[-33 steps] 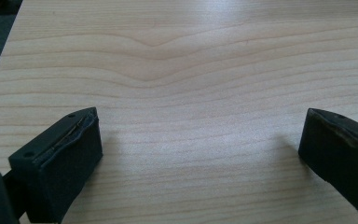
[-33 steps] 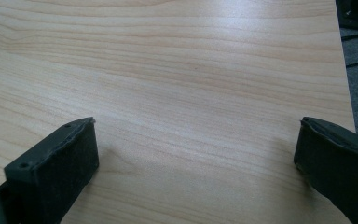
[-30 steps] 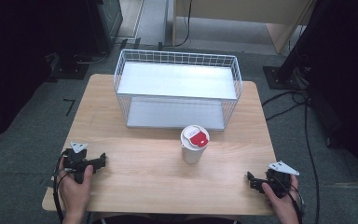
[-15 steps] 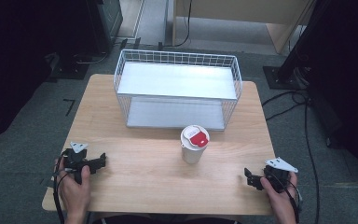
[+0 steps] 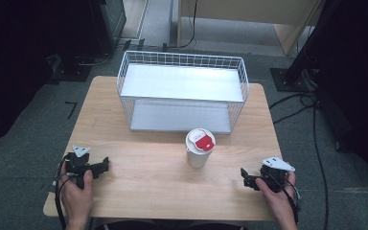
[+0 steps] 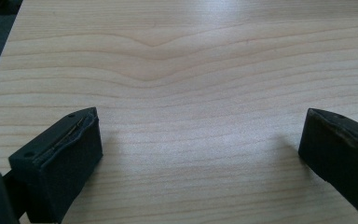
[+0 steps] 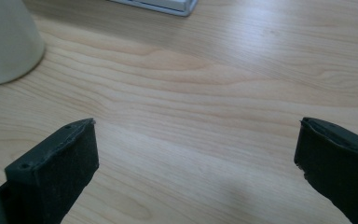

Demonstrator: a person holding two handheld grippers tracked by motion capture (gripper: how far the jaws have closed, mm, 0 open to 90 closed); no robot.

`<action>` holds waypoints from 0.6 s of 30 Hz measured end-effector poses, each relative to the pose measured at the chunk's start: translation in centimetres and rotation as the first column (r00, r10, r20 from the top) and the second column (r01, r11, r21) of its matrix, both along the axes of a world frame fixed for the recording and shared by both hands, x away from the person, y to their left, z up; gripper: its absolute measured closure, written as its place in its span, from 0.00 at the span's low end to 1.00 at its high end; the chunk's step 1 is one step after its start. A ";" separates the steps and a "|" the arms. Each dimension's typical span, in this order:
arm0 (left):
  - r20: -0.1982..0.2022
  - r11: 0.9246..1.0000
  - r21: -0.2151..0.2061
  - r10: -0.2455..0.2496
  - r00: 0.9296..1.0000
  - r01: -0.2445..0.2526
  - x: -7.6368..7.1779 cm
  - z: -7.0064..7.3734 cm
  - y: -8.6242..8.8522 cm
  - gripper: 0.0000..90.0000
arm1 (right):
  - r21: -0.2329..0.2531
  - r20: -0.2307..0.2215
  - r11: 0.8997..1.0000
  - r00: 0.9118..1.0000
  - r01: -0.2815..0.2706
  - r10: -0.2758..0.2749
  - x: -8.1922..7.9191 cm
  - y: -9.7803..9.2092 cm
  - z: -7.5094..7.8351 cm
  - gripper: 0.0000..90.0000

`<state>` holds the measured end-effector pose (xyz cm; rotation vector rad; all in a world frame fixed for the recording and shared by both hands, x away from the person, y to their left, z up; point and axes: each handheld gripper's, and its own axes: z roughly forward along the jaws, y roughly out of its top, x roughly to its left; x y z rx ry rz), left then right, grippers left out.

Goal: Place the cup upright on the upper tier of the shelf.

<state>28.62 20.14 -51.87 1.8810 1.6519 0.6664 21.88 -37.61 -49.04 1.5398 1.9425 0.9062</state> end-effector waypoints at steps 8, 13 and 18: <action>0.000 1.000 0.000 0.000 1.000 0.000 0.0 0.0 0.0 0.00 | 0.016 0.028 0.999 0.998 -0.049 0.048 0.2 1.9 1.0 0.00; 0.000 1.000 0.000 0.000 1.000 0.000 0.0 0.0 0.0 0.00 | 0.025 0.035 0.997 0.997 -0.072 0.071 0.4 3.1 1.4 0.00; 0.000 1.000 0.000 0.000 1.000 0.000 0.0 0.0 0.0 0.00 | 0.037 0.043 0.995 0.995 -0.094 0.093 0.6 4.2 1.6 0.00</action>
